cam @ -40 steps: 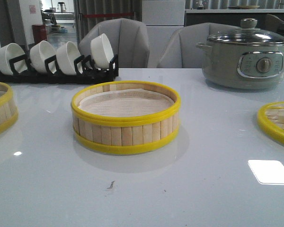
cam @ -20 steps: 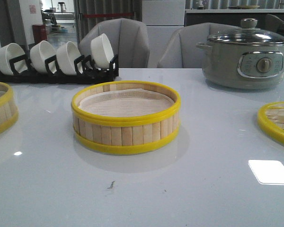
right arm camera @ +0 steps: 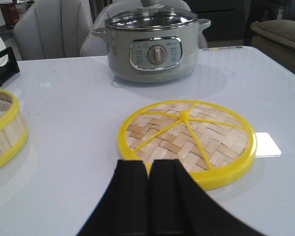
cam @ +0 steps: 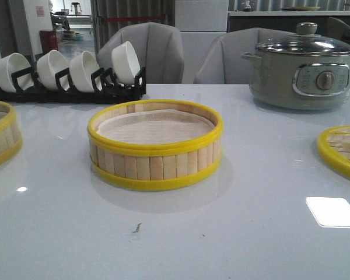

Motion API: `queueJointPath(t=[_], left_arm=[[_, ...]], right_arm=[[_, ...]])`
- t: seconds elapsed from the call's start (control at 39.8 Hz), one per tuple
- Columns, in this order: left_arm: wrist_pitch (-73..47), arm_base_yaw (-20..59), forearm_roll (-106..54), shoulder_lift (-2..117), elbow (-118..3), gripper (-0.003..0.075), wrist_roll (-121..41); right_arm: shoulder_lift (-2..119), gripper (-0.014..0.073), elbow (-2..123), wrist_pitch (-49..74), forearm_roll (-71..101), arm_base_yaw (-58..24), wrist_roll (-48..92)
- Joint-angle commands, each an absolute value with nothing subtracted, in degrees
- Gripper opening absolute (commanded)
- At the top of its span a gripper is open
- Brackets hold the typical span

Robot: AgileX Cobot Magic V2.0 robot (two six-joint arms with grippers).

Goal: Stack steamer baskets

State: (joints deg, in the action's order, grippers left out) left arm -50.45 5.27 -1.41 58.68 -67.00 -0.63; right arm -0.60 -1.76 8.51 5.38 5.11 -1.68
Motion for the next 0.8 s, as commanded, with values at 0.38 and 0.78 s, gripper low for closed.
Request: queueJointPath(t=[0.38, 0.78], left_arm=[[-47.2, 5.37, -0.96, 58.15, -69.39, 0.0097, -0.56], [-47.38, 5.37, -0.46, 58.15, -69.39, 0.0097, -0.56]], right_arm=[[-1.79, 0.0041, -0.85, 3.41, 5.62, 5.0, -1.81], [-1.79, 0.0041, -0.85, 3.41, 5.62, 5.0, -1.81]])
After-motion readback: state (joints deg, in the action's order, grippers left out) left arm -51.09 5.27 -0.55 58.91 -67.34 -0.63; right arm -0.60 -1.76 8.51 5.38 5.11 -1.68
